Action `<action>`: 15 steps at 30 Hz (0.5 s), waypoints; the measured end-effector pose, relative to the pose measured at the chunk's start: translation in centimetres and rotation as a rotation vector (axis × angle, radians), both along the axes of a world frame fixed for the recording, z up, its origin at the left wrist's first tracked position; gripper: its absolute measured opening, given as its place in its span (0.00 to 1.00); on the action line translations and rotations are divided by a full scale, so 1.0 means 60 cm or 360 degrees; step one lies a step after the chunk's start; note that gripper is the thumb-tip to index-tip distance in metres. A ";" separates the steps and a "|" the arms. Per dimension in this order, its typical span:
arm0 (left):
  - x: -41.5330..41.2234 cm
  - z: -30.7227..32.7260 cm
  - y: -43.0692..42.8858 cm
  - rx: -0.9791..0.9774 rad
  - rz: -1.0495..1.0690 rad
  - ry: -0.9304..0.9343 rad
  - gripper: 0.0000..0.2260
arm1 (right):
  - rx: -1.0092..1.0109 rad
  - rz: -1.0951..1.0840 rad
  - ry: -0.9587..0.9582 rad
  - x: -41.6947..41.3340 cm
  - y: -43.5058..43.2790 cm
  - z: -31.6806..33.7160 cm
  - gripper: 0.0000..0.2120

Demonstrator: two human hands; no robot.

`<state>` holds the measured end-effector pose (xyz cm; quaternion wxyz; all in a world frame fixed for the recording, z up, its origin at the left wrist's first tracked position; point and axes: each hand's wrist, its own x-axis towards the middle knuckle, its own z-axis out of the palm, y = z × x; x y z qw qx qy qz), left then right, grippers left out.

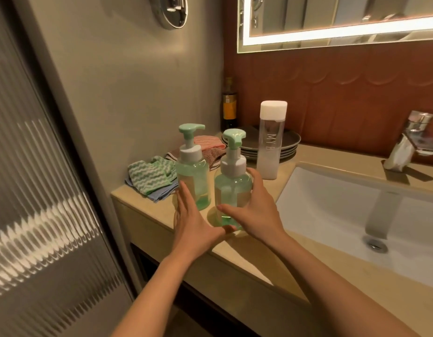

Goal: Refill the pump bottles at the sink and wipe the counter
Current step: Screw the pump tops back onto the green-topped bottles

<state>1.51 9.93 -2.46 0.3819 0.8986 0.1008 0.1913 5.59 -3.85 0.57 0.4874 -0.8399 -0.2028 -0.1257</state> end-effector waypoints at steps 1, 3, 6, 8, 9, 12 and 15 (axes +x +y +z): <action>0.005 -0.001 0.001 0.0028 -0.0028 0.0004 0.66 | 0.0004 -0.0007 0.0009 0.006 0.001 0.001 0.43; 0.017 -0.001 0.001 0.0086 -0.0067 0.0002 0.64 | 0.0003 -0.0022 0.0012 0.018 0.003 0.004 0.43; 0.035 0.004 -0.003 0.0162 -0.0117 0.0027 0.63 | -0.0020 -0.0056 0.0017 0.036 0.009 0.006 0.42; 0.047 0.005 -0.008 0.0205 -0.0170 0.0059 0.62 | -0.0024 -0.0090 0.0033 0.046 0.013 0.005 0.43; 0.052 0.005 -0.010 0.0210 -0.0198 0.0083 0.61 | -0.0021 -0.0100 0.0040 0.050 0.014 0.004 0.43; 0.061 0.005 -0.015 0.0185 -0.0250 0.0174 0.59 | -0.0024 -0.0105 0.0067 0.055 0.016 0.004 0.43; 0.057 0.004 -0.023 0.0175 -0.0261 0.0240 0.55 | -0.0016 -0.0062 0.0112 0.055 0.015 0.007 0.43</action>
